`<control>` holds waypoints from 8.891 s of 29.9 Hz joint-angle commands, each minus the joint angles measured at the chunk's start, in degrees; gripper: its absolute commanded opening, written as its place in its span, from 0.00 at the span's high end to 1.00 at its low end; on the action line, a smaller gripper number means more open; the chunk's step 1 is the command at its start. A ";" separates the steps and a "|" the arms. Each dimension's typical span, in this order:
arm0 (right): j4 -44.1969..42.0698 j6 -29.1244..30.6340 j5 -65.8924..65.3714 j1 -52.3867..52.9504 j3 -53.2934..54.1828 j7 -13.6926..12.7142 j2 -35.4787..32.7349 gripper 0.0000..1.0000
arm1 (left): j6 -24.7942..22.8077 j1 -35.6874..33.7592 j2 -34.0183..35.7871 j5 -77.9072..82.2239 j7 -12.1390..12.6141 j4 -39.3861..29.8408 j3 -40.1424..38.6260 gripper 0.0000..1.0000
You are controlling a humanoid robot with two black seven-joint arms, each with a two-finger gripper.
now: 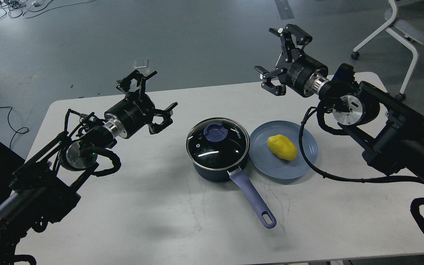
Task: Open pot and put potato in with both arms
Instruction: 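Move the left gripper toward the glass lid on the saucepan, then lower the left gripper onto the lid knob and close it, then lift the glass lid off the saucepan with the left gripper, then set the glass lid on the table beside the saucepan, release, then retract the left arm and grasp the yellow potato with the right gripper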
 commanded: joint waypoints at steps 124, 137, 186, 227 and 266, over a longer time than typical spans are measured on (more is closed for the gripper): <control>2.40 1.46 -0.05 -7.17 5.96 3.70 -8.35 0.00 | 34.70 -14.36 -8.43 113.12 -30.41 10.01 35.77 0.02; 2.40 1.72 -0.05 -7.35 5.87 3.70 -8.35 0.00 | 34.78 -13.48 -7.46 112.24 -30.73 10.45 36.92 0.03; 2.32 1.54 -0.14 -8.58 5.87 3.70 -7.73 0.00 | 34.78 -17.00 4.75 101.52 -30.73 -3.53 36.39 0.51; 1.61 1.63 -0.23 -8.84 5.34 3.70 -7.20 0.00 | 42.30 0.93 10.47 101.17 -30.73 14.84 37.01 0.49; 9.96 2.07 -41.58 -2.79 -12.47 15.20 -20.55 0.00 | 11.35 -18.67 7.48 25.20 -24.32 14.40 28.94 0.02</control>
